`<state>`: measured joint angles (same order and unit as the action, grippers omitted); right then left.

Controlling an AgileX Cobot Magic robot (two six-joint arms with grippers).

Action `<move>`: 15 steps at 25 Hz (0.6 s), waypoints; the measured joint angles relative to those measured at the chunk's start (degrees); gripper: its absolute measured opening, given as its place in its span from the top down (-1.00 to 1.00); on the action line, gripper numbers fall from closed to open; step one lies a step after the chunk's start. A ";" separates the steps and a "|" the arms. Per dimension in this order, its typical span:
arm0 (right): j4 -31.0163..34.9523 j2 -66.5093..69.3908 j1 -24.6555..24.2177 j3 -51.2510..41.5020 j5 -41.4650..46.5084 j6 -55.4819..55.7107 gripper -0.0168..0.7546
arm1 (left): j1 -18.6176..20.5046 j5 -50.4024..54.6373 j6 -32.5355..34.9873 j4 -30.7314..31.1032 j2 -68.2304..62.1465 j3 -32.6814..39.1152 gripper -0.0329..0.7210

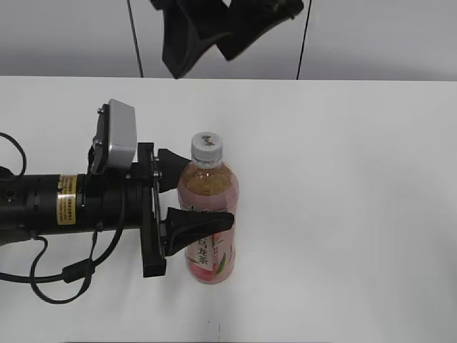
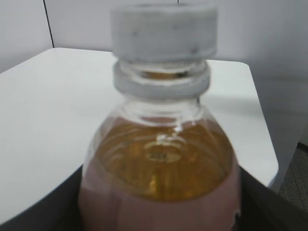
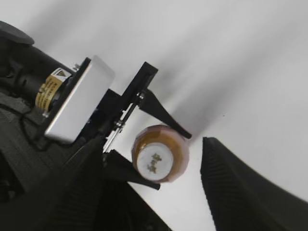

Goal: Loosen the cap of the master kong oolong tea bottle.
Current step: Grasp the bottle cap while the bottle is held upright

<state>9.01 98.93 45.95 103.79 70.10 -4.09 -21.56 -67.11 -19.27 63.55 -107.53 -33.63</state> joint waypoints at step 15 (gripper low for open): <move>2.59 -1.32 0.00 -8.09 0.00 6.67 0.09 | 0.00 0.00 0.00 0.00 0.00 0.00 -0.31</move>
<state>11.60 97.61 45.95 95.70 70.10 2.58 -21.56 -67.11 -19.27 63.55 -107.53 -33.63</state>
